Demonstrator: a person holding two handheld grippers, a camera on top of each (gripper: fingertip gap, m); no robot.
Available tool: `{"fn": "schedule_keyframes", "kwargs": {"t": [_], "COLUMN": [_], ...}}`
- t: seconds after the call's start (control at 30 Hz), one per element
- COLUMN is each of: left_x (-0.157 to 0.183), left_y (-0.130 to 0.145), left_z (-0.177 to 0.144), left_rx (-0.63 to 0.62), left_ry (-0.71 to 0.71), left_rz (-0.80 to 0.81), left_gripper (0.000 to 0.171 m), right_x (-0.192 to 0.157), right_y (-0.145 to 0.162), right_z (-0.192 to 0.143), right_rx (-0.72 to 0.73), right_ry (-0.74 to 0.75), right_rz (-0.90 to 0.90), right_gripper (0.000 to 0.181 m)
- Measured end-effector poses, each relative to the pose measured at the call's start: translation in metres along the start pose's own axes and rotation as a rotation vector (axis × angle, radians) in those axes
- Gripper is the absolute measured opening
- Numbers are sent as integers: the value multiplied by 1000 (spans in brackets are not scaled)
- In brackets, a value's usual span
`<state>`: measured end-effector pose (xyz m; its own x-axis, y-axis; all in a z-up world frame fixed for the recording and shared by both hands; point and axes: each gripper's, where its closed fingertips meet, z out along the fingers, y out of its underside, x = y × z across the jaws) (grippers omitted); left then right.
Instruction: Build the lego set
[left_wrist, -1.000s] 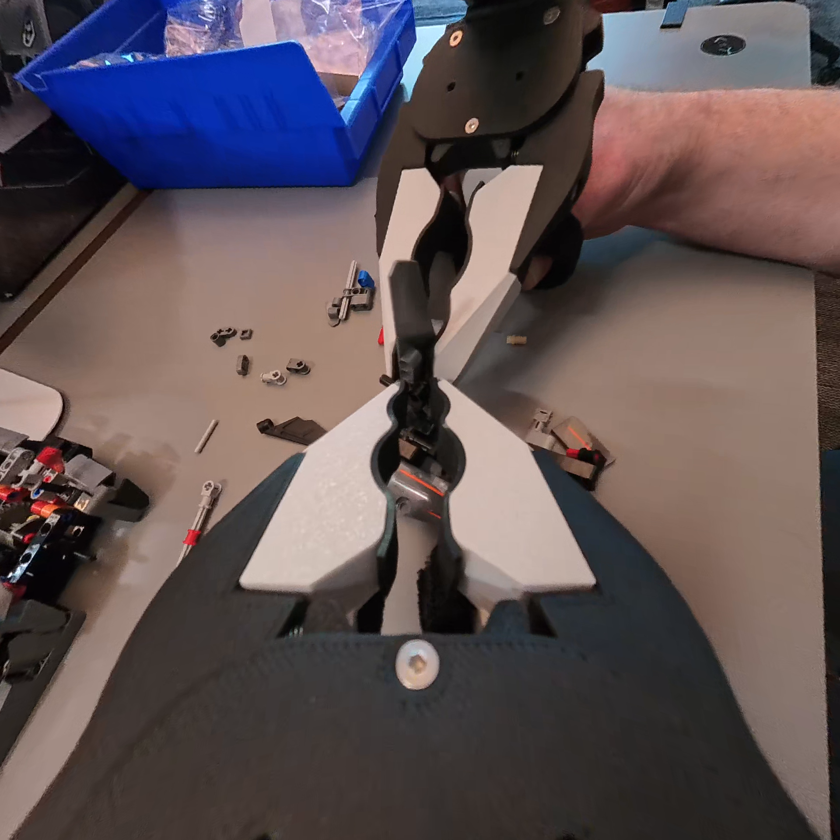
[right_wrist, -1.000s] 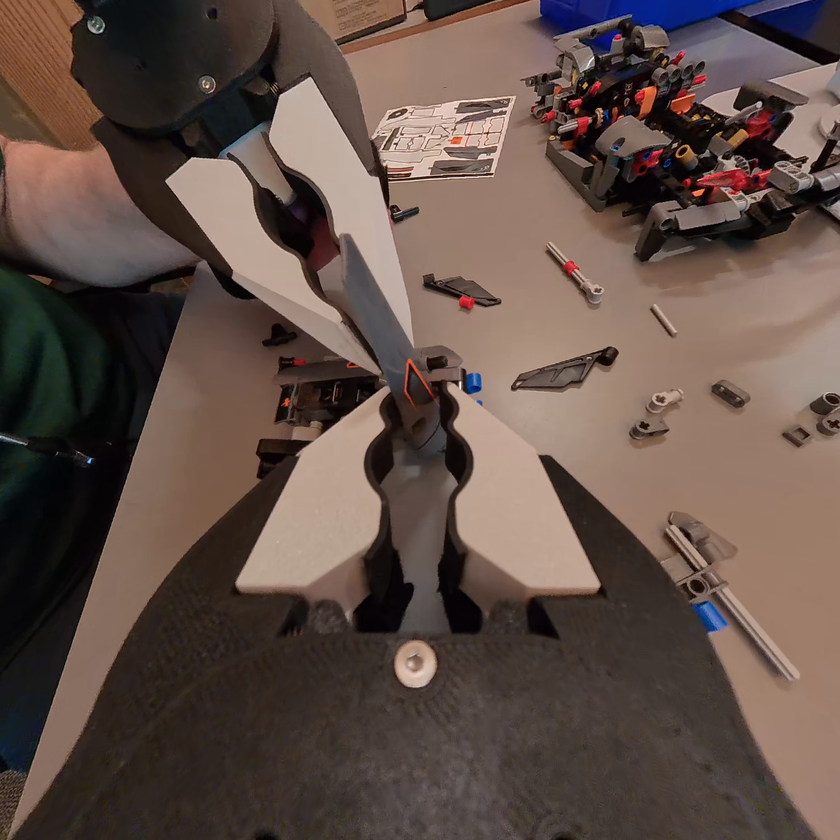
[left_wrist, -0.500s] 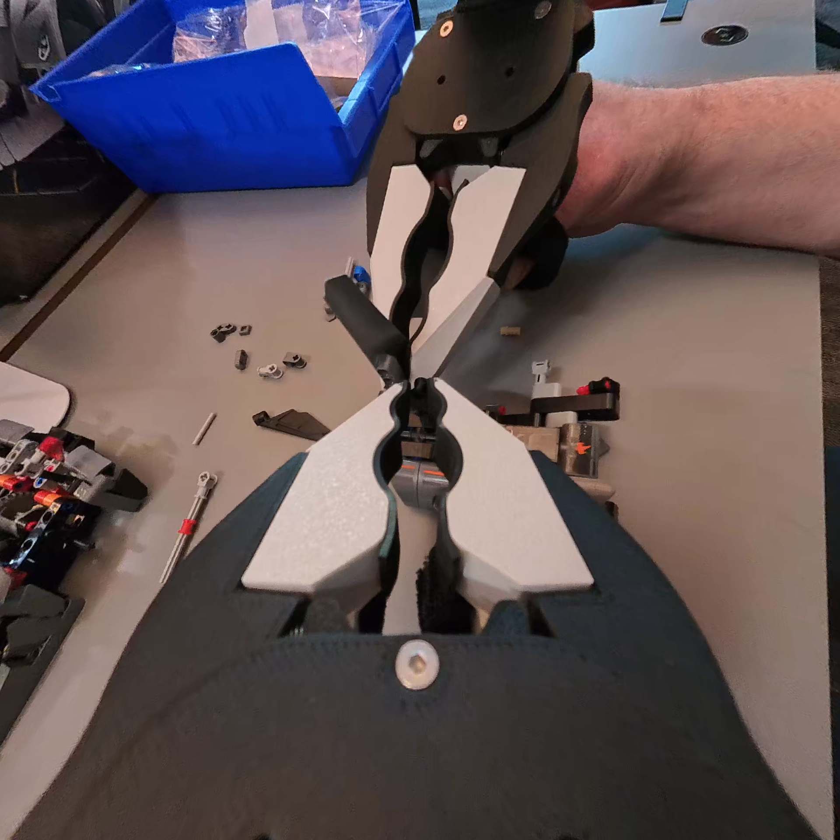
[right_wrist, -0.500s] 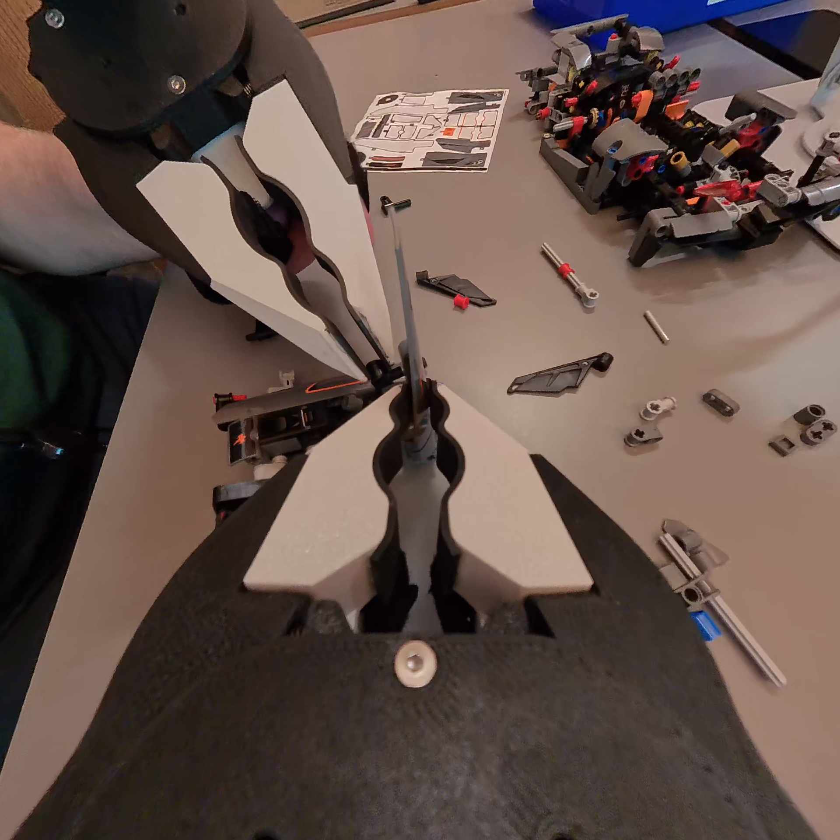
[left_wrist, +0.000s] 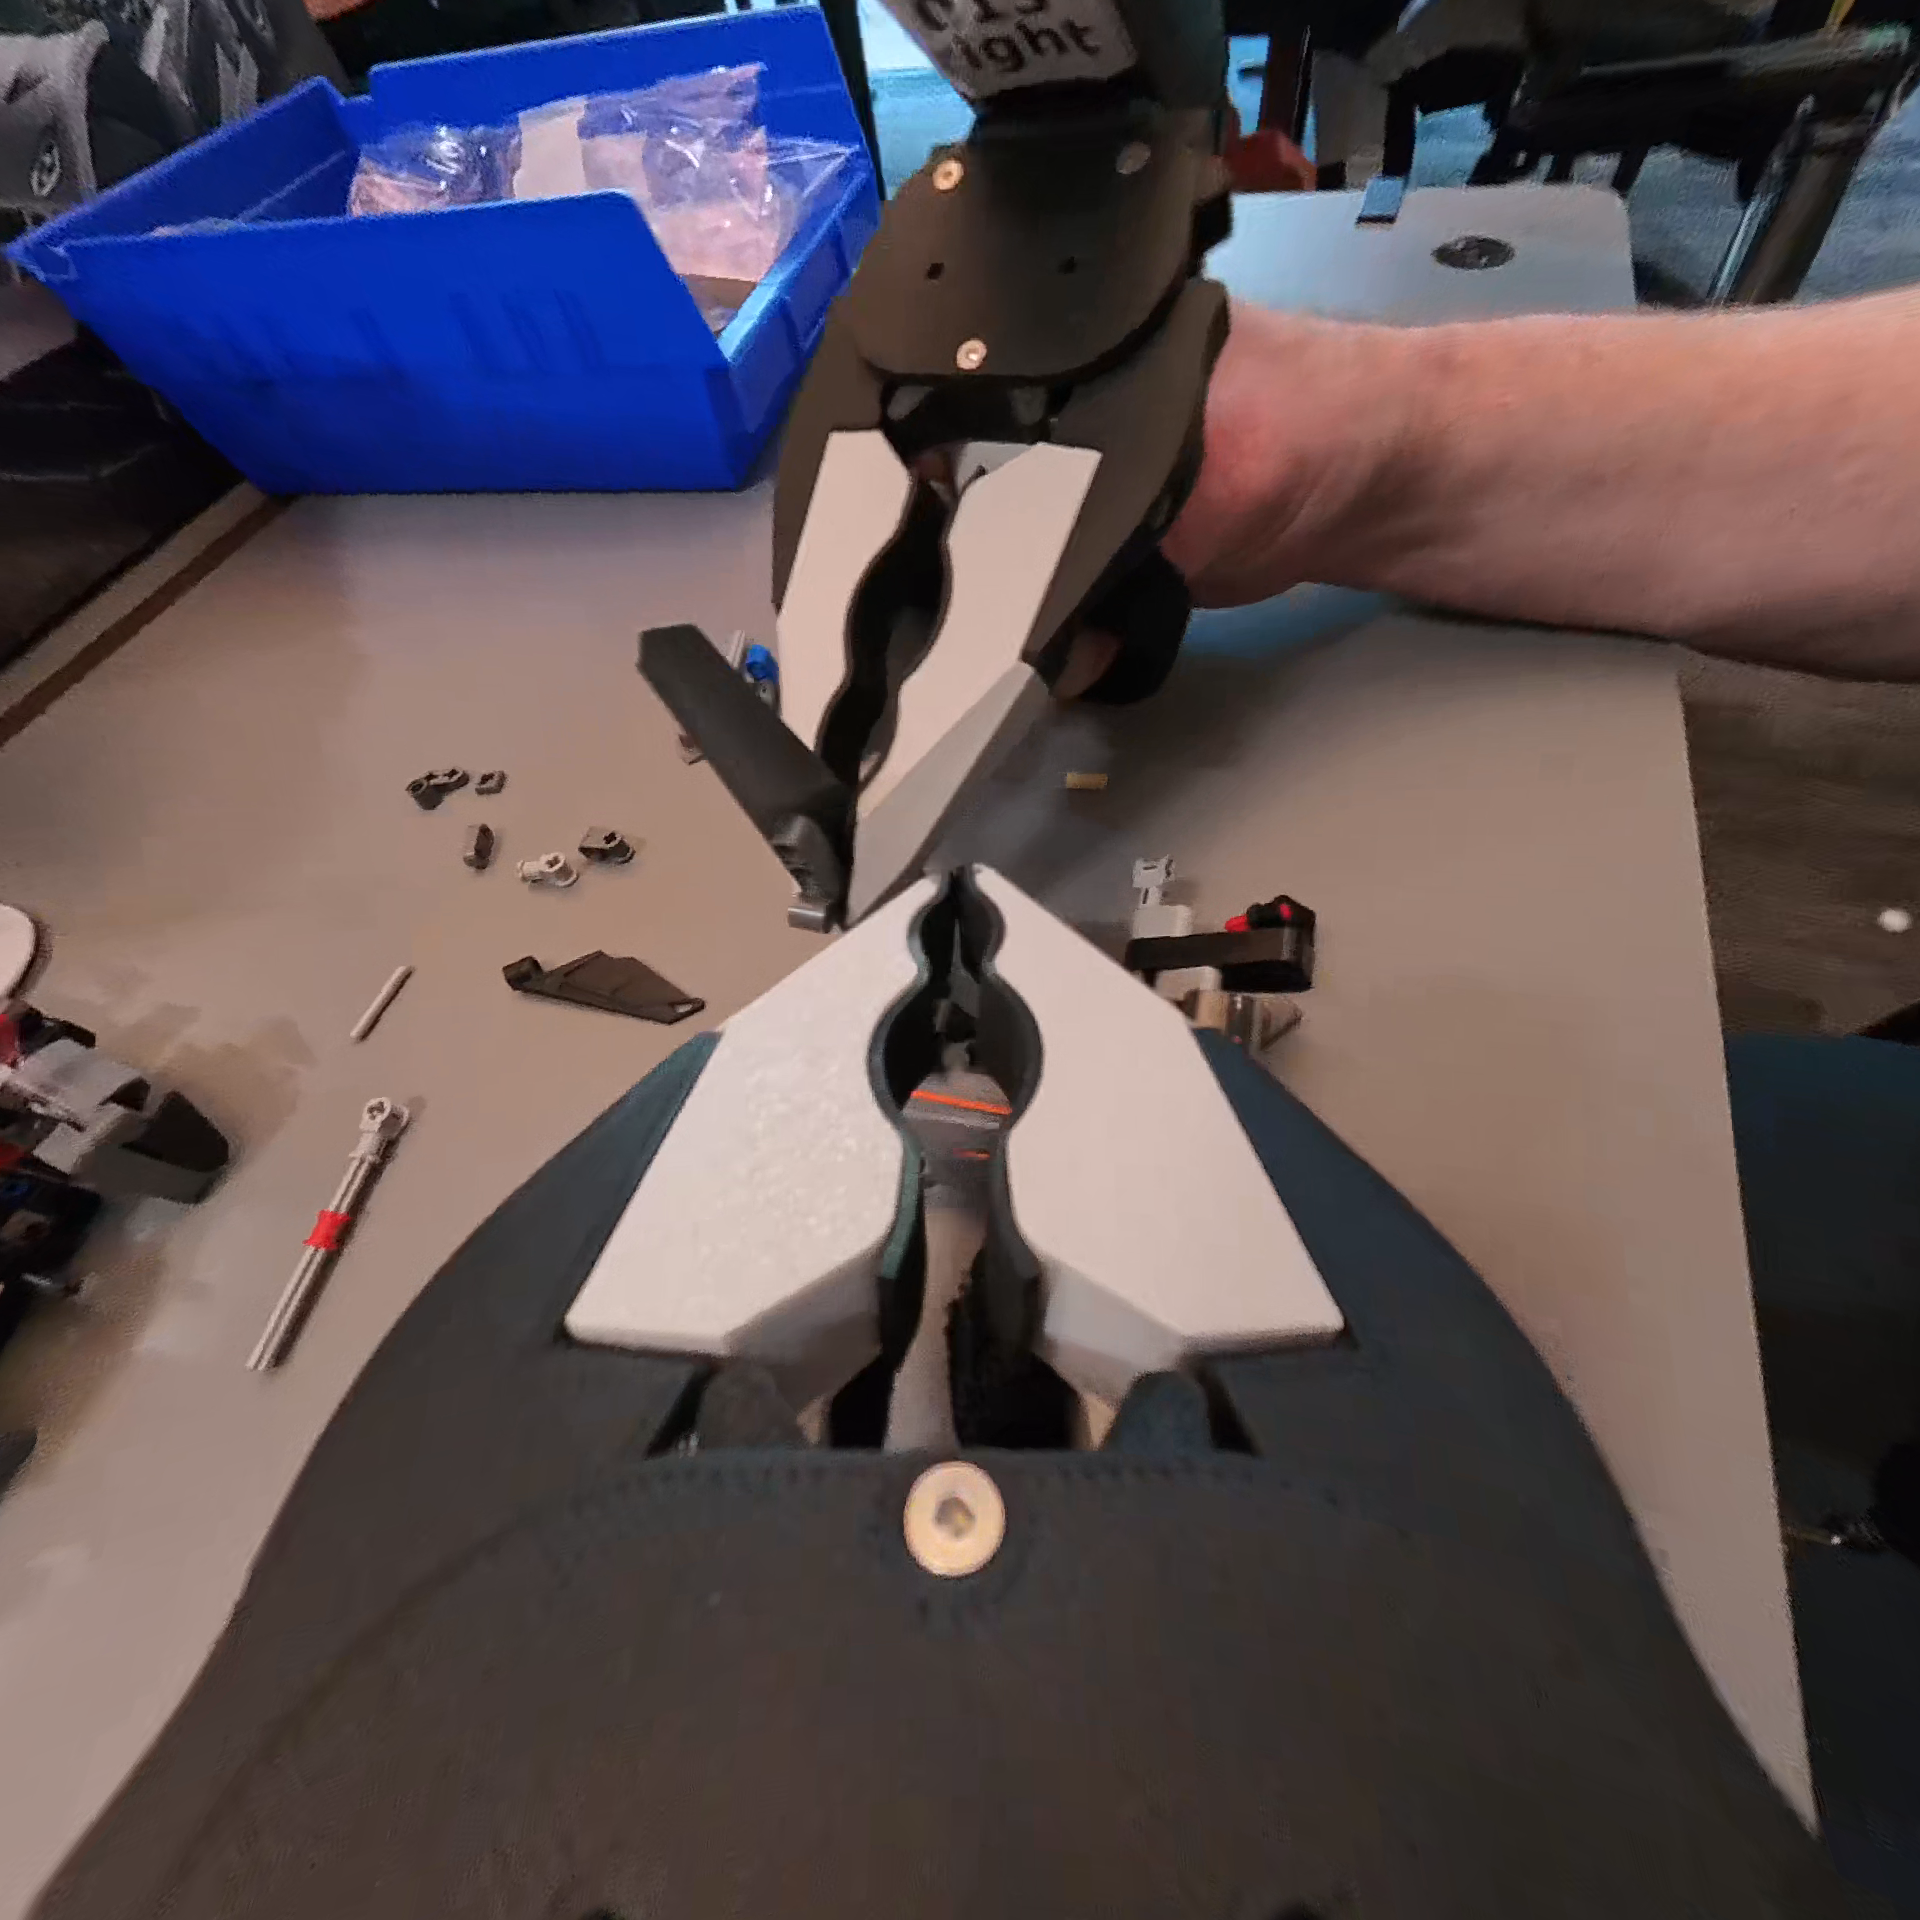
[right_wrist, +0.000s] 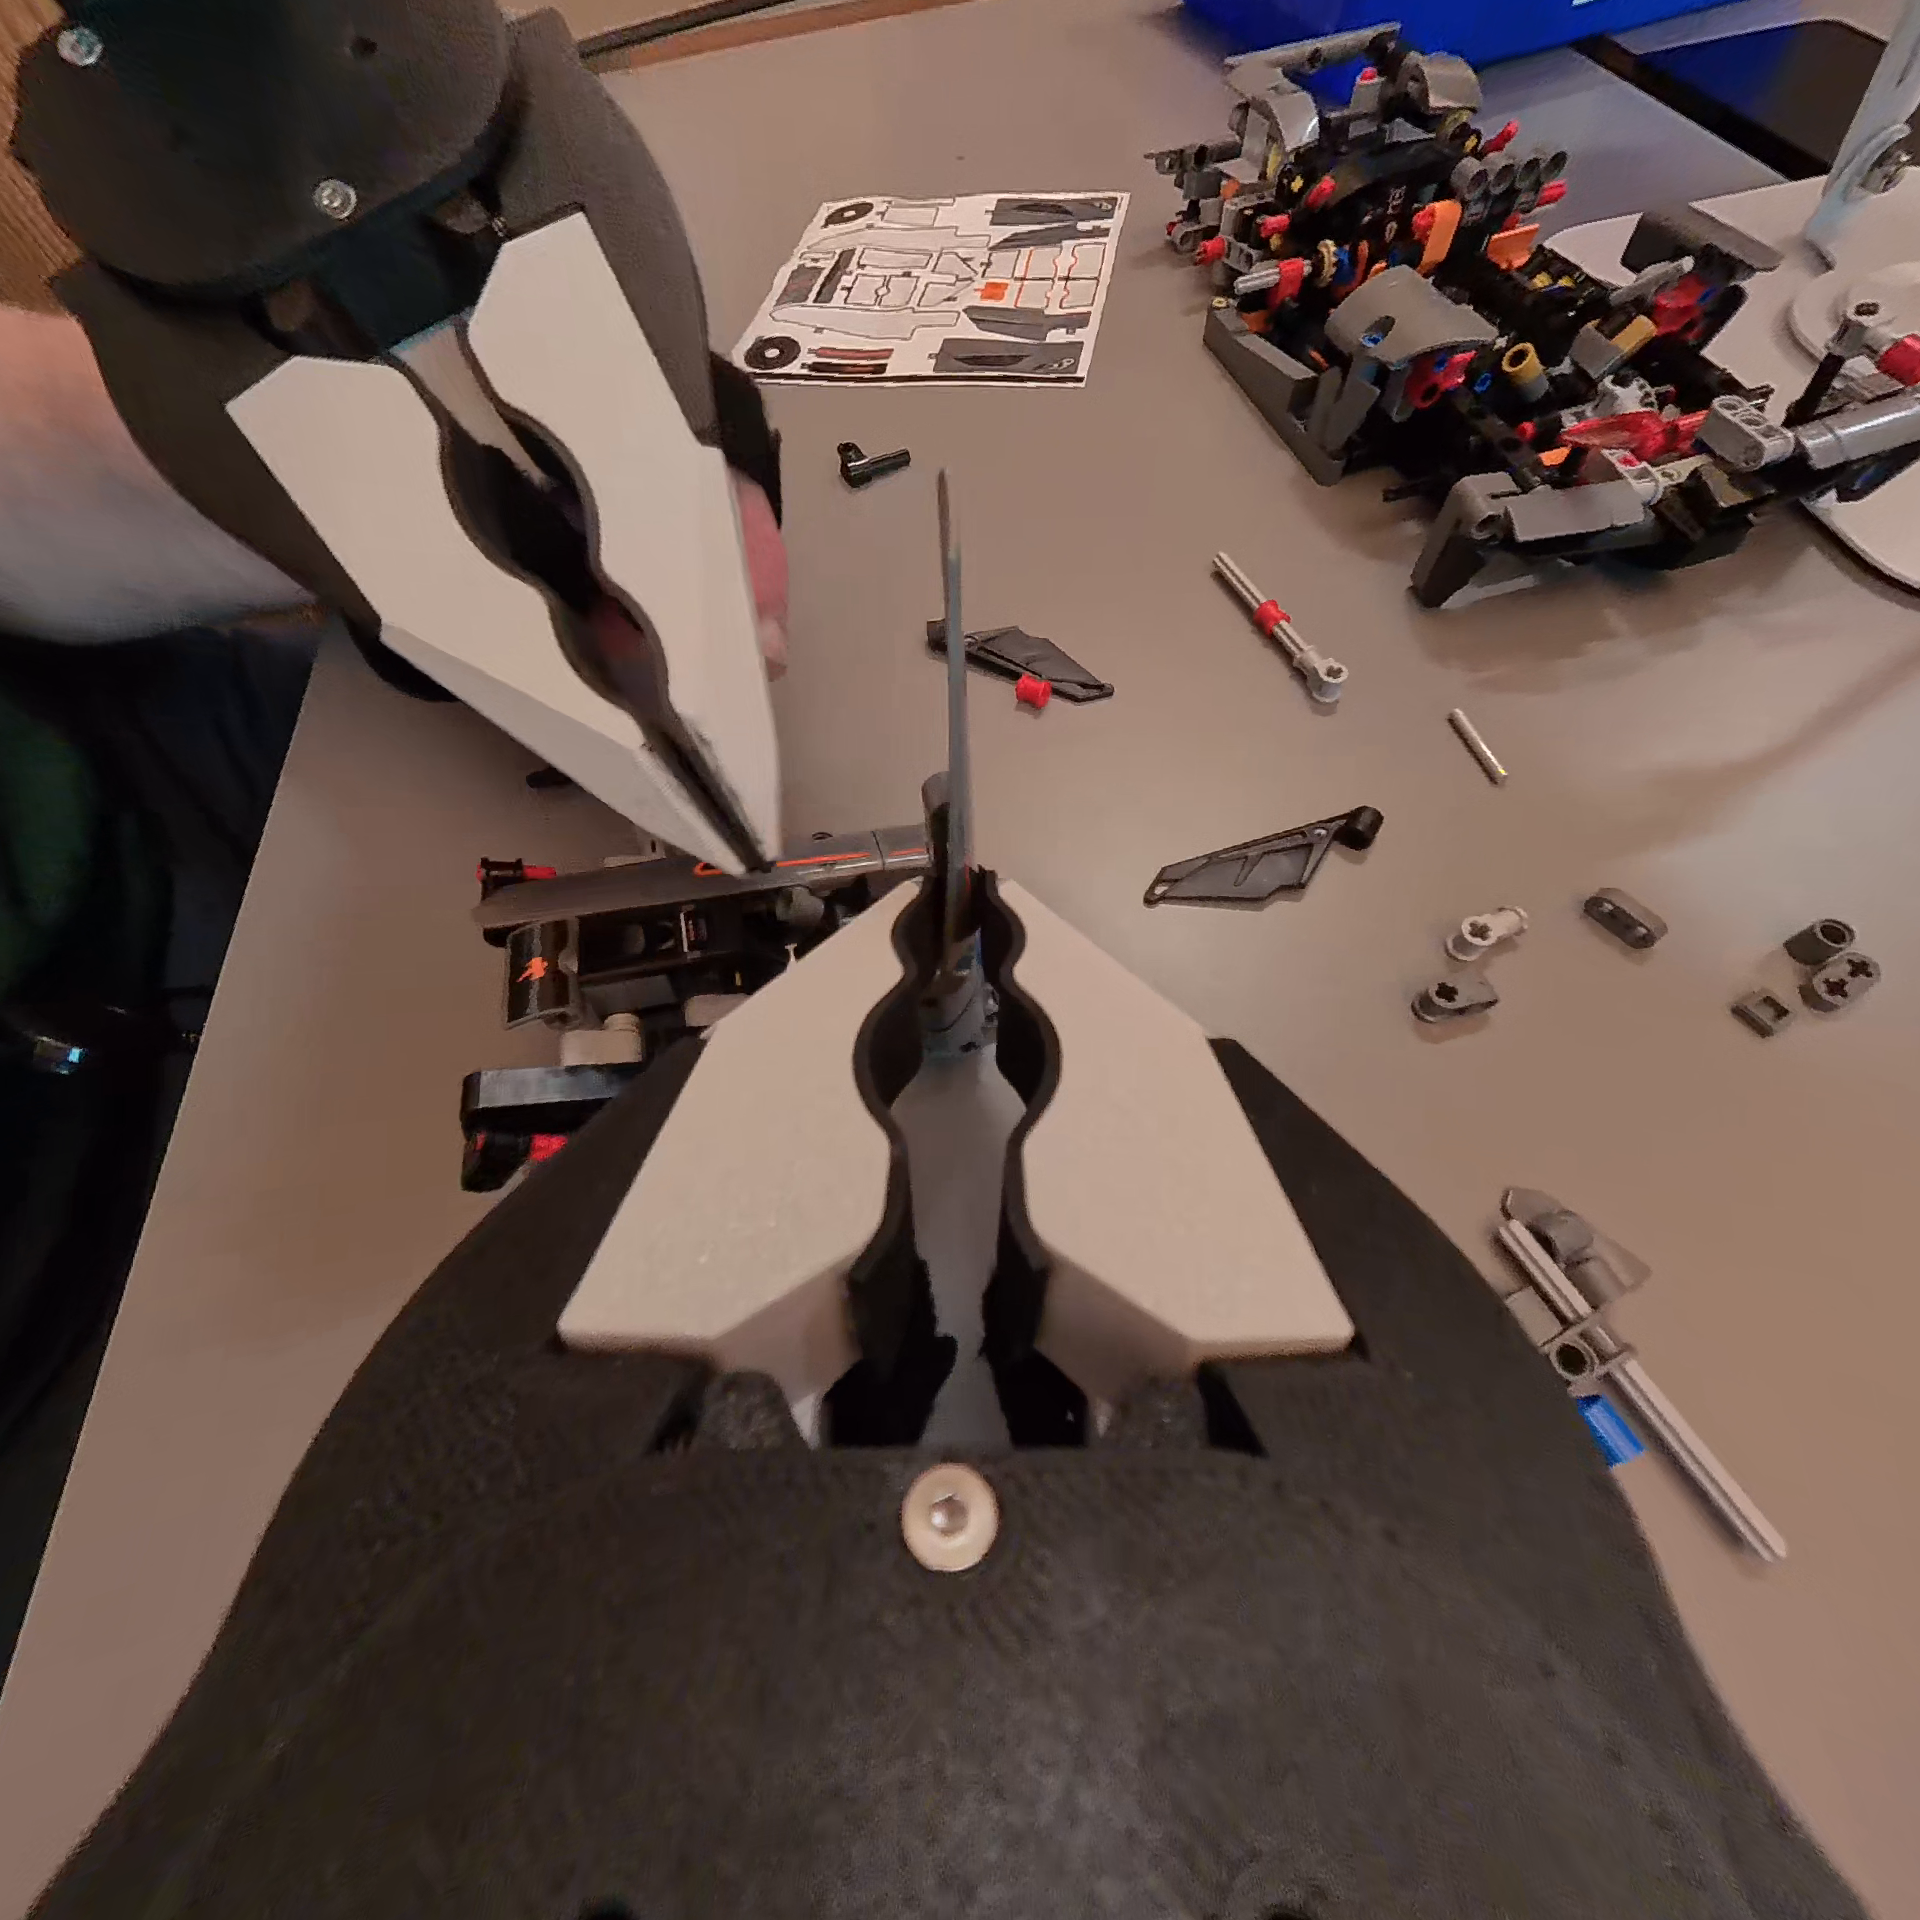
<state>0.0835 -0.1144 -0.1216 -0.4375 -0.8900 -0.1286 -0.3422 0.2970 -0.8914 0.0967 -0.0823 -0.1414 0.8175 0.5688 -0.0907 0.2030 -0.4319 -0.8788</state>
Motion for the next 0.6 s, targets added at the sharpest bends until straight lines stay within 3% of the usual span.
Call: {"fn": "schedule_keyframes", "kwargs": {"t": [0.2,0.27,0.47,0.6], "left_x": [-6,-10,-20,-28], "left_y": [4,4,15,18], "left_z": [-8,-14,-22,-28], "left_rx": [3,19,-31,-31], "left_ry": [0,-7,-62,-81], "left_rz": [-24,-48,-33,-25], "left_gripper": [0,0,0,3], "right_x": [3,5,13,18], "right_y": [0,0,-7,21], "right_z": [-1,-6,-49,-64], "right_rx": [1,6,31,-151], "right_ry": [9,5,62,166], "right_rz": [25,50,99,87], "right_gripper": [6,15,28,27]}}
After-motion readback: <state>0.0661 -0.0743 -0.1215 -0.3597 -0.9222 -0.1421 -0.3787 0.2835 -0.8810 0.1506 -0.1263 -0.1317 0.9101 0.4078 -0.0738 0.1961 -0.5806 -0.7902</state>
